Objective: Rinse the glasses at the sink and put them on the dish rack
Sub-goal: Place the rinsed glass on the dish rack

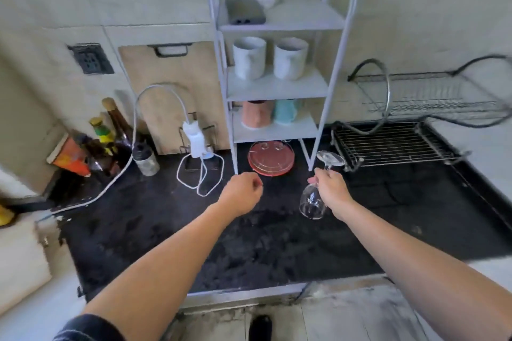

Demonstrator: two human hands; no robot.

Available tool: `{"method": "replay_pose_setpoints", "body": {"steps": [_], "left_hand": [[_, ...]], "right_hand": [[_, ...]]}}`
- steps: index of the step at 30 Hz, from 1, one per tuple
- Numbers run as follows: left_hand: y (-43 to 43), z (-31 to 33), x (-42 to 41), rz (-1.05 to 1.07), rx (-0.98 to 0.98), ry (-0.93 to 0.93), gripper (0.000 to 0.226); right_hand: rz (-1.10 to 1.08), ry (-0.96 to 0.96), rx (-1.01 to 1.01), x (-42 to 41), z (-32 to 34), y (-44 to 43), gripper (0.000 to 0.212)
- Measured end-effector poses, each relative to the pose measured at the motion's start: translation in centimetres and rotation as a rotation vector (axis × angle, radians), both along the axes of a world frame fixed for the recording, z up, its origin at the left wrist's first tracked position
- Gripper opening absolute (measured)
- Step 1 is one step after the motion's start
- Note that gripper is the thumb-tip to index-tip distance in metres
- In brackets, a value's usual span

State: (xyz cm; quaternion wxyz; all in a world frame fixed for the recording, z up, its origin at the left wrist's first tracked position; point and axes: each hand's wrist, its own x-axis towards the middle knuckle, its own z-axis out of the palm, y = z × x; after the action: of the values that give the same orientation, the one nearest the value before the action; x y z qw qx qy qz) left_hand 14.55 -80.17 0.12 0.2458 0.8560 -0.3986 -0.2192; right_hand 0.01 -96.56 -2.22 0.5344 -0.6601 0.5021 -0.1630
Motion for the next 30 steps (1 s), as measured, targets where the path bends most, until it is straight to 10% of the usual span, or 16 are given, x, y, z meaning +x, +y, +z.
{"method": "replay_pose_setpoints", "body": {"steps": [14,22,30], "left_hand": [[-23.6,1.4,-7.0,-0.375,-0.122,0.019,0.025],[-35.3,0.7,-10.1,-0.136,-0.397,0.087,0.053],[-41.6,-1.6,-14.2,0.302,-0.516,0.096,0.024]], "right_hand": [[-0.464,0.025,-0.026,-13.5,-0.4,-18.6,0.027],[-0.569,-0.019,0.033,-17.5,-4.8,-34.1,0.033],[-0.324,0.108,-0.085,-15.6,-6.8,-48.1,0.040]]}}
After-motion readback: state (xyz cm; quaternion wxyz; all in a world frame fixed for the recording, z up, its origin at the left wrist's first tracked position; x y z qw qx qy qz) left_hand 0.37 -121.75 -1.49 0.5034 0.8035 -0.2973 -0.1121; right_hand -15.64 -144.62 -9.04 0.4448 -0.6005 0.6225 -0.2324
